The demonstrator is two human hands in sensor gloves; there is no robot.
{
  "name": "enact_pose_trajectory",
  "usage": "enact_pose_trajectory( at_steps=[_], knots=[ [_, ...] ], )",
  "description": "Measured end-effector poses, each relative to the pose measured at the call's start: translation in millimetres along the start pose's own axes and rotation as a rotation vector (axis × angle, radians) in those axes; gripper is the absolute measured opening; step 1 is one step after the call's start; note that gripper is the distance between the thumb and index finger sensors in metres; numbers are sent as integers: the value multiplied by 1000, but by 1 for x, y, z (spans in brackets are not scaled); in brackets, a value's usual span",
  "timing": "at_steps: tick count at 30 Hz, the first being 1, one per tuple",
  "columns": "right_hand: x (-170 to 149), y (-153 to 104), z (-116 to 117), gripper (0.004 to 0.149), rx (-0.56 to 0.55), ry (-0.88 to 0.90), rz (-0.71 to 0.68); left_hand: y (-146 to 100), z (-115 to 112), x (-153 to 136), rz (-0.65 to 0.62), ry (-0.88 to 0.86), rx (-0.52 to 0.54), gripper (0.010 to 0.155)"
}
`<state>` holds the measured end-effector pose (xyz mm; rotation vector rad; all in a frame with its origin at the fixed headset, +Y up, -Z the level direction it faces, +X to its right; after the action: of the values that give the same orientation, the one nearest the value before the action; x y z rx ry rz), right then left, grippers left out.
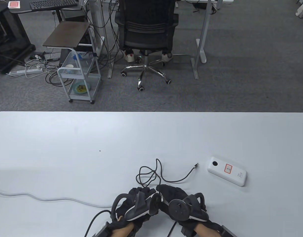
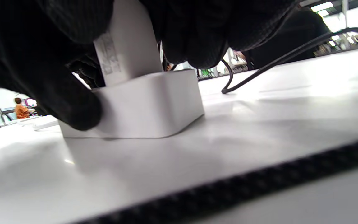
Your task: Unplug the charger and disconnect the battery pack
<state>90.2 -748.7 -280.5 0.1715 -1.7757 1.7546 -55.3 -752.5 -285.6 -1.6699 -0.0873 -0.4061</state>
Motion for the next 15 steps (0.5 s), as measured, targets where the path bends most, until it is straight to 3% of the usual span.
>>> enact_pose_trajectory(
  at_steps=[15],
  knots=[
    [2,1,4,68,3,-8,5,1,0,0,0,3,-7,80]
  ],
)
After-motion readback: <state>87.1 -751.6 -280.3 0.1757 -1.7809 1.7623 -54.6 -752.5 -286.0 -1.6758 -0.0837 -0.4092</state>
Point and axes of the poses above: the tracker on the back of each hand, its own x axis roughly to the thumb side, its own y axis roughly from the wrist to the fingertips, z = x × y, the point moved 1 cm from there along y, roughly from the wrist to the fingertips, and after that the axes turned 6 degrees about y, right-handed, at the moved point
